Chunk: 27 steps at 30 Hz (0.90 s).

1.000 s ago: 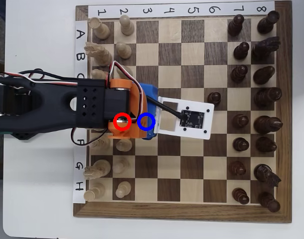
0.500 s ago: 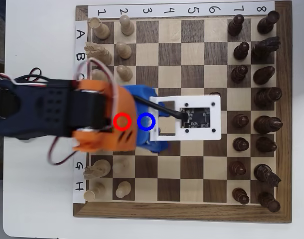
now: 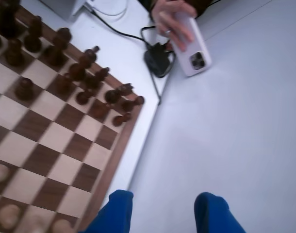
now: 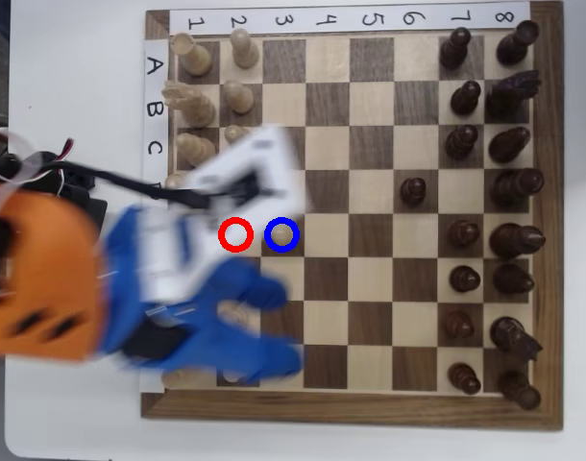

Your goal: Move the piece to destination

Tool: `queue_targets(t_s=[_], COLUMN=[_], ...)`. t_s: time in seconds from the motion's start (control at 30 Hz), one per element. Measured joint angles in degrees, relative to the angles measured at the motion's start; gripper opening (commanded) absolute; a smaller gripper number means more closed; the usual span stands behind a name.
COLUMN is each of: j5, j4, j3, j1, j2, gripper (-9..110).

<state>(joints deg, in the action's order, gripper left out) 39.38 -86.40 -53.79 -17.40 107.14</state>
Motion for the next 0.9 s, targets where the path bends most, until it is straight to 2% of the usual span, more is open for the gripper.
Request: queue_targets(t_s=[0.2,0.43,0.67,0.9], j5=[-14.24,-24.96,-33.84,-38.5], j4=[0.09,1.23,12.57,23.47], j3=[3.96,2.99,-15.82,-38.85], j1=[-13.54,-37.79,-54.05,-62.05], j2=[9.05,20.92,38.06,50.45], gripper=[5,0,0,0])
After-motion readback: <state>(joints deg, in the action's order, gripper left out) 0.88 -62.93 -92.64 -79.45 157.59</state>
